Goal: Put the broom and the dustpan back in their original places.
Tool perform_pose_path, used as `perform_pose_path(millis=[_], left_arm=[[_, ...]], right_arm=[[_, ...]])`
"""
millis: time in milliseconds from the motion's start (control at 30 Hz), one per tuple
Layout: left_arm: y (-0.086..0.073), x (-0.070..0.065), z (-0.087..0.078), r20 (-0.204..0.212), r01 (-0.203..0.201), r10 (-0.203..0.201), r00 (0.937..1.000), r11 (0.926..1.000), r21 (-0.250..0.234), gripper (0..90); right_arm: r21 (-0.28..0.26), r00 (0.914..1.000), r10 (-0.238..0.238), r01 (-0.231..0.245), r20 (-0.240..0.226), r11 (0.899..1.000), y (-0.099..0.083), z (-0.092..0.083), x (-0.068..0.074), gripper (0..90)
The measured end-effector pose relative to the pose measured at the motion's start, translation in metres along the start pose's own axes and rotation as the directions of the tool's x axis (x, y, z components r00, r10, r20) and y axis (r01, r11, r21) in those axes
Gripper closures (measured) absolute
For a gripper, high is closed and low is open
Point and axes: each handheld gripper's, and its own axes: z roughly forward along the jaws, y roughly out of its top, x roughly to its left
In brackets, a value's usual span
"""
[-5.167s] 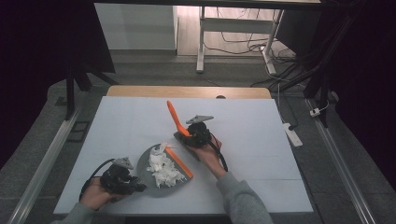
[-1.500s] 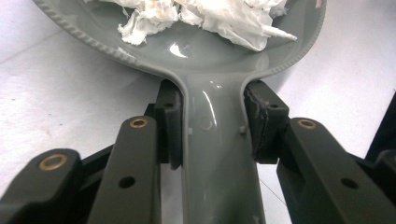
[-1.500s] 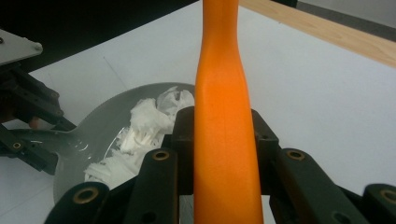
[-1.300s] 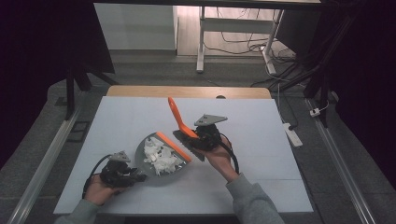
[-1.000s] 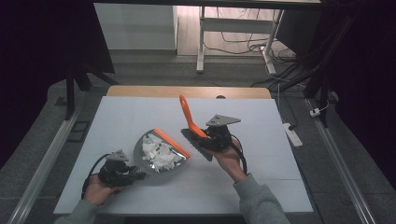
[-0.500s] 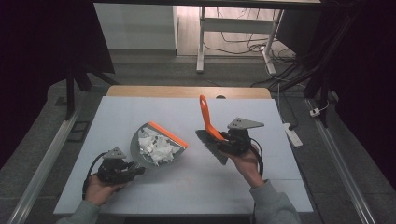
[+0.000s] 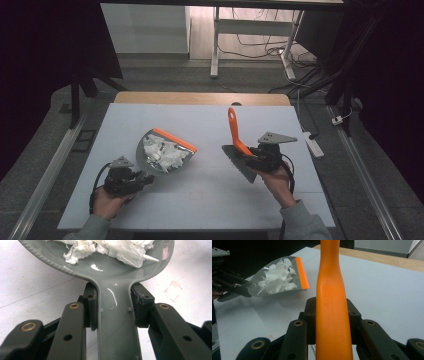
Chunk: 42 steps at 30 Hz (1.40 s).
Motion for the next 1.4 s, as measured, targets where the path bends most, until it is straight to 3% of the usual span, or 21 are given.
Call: perform_pose_path(millis=[167, 333, 567, 733, 1067, 1267, 1400], left_arm=[[-0.001, 0.001, -0.001, -0.024, 0.031, -0.031, 0.9992, 0.9995, -0.01, 61.8], [-0.002, 0.004, 0.0, -0.061, 0.09, -0.092, 0.9939, 0.9956, -0.025, 61.7], [-0.004, 0.008, 0.004, -0.129, 0.18, -0.185, 0.9743, 0.9824, -0.05, 61.8], [-0.005, 0.008, 0.007, -0.156, 0.24, -0.248, 0.956, 0.9683, -0.068, 61.7], [-0.006, 0.014, 0.021, -0.217, 0.291, -0.291, 0.9318, 0.9562, -0.035, 61.7], [-0.008, 0.018, 0.026, -0.216, 0.311, -0.307, 0.9271, 0.9502, -0.013, 61.5], [-0.008, 0.018, 0.026, -0.216, 0.306, -0.303, 0.9283, 0.9518, -0.02, 60.7]], right_arm=[[0.016, 0.9999, 0.012, -0.012, -0.01, 1.0, -0.005, -0.001, -0.003, 70.4], [0.045, 0.9994, 0.018, -0.017, -0.03, 0.999, -0.011, 0.001, -0.004, 70.4], [0.08, 0.9974, 0.051, -0.047, -0.051, 0.996, -0.021, 0.002, -0.008, 70.4], [0.099, 0.9959, 0.068, -0.062, -0.059, 0.993, -0.026, 0.0, -0.007, 70.4], [0.166, 0.9947, 0.095, -0.087, -0.039, 0.982, -0.038, 0.009, -0.011, 70.4], [0.214, 0.9932, 0.116, -0.113, -0.003, 0.97, -0.044, 0.016, -0.02, 70.4], [0.252, 0.9928, 0.116, -0.12, 0.032, 0.96, -0.047, 0.02, -0.027, 70.4]])
